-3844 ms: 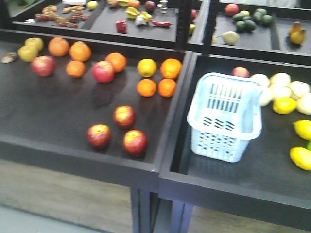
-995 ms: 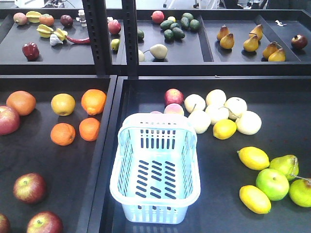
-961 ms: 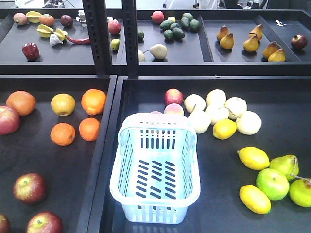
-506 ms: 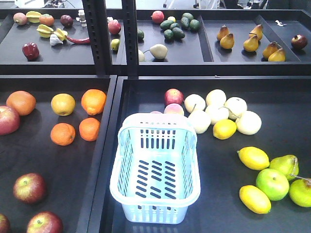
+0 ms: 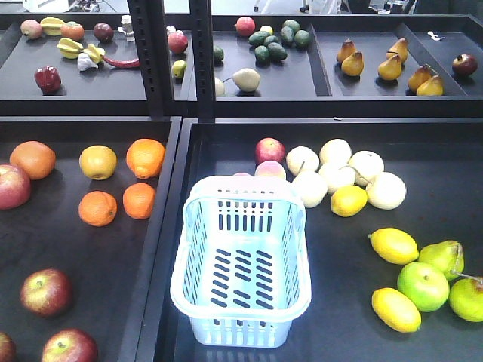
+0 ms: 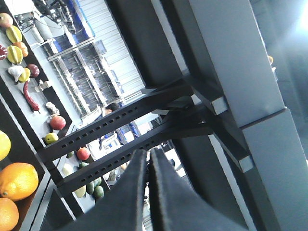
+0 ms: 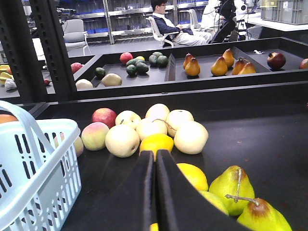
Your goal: Pick three apples into basket with both arms
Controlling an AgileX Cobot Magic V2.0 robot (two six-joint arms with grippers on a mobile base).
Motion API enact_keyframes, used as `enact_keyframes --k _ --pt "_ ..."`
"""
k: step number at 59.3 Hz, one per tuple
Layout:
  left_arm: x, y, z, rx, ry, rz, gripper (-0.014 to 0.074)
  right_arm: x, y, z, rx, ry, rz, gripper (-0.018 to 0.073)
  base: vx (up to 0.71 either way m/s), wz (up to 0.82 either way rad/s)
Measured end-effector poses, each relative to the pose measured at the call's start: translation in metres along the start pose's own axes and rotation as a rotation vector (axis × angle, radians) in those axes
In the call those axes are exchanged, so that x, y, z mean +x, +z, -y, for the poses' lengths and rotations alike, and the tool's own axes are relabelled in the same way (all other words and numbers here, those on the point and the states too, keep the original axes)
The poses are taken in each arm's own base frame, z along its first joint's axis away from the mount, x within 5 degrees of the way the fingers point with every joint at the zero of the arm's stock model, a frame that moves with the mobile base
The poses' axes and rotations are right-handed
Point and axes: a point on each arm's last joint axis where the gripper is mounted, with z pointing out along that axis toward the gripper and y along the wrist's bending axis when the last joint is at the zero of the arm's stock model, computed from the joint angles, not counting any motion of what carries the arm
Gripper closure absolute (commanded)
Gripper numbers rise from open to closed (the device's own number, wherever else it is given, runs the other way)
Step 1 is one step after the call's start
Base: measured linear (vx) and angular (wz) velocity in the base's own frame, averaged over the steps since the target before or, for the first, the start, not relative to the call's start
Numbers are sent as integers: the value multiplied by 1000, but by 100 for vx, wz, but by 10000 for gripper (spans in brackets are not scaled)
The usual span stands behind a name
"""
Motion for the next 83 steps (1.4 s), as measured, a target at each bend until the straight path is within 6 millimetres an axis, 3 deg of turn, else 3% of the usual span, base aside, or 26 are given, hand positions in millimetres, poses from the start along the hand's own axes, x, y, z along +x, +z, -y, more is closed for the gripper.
enact_keyframes --k 46,55,69,83 --pt "7 0 -2 -35 -6 -79 602 0 0 0 0 0 0 564 0 0" --pt "3 0 22 5 51 -141 602 0 0 0 0 0 0 564 0 0" --pt "-20 -6 82 170 418 -89 602 0 0 0 0 0 0 564 0 0" --pt "-22 8 98 120 530 -174 602 0 0 0 0 0 1 564 0 0"
